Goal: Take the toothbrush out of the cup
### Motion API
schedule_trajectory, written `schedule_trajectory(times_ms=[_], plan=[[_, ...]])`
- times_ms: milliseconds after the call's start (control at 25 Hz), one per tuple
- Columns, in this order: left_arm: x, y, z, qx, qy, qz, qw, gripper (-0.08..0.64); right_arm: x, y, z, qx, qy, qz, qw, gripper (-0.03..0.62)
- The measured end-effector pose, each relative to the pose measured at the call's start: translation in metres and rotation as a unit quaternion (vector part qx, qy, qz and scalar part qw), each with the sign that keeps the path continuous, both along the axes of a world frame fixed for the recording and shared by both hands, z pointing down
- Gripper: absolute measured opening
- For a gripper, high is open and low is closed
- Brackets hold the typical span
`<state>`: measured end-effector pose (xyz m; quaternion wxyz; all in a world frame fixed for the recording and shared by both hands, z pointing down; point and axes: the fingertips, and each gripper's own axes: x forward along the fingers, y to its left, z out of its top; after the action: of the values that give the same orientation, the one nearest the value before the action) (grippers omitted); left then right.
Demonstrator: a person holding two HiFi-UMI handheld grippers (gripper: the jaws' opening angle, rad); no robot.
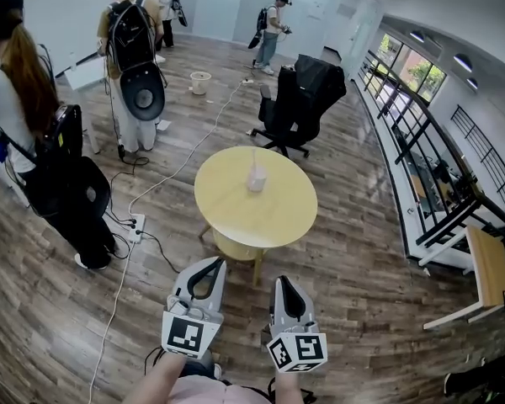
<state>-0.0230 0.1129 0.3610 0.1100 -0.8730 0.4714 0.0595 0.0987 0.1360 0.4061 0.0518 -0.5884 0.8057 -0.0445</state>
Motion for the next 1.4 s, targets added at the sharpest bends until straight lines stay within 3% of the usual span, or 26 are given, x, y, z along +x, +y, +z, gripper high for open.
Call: schedule_trajectory(times_ms=[400, 600, 1080, 1400], plan=[[-0.001, -0.091, -0.015, 0.008, 0.002, 0.01, 0.9999, -0.002, -0.004, -0.084, -0.021, 0.02, -0.003, 0.01, 1.0, 0.026], [0.008, -0.13, -0.01, -0.003, 0.0, 0.007, 1.0, -0.002, 0.006, -0.119, -0.01, 0.002, -0.006, 0.009, 1.0, 0.026], [0.054, -0.231, -0.011, -0.003, 0.024, -0.037, 0.999, -0.002, 0.053, -0.237, -0.014, 0.009, 0.006, -0.043, 0.999, 0.021], [0.061, -0.282, 0.007, -0.021, 0.018, -0.043, 0.9987, -0.002, 0.057, -0.294, -0.007, 0.004, 0.011, -0.053, 0.999, 0.005]])
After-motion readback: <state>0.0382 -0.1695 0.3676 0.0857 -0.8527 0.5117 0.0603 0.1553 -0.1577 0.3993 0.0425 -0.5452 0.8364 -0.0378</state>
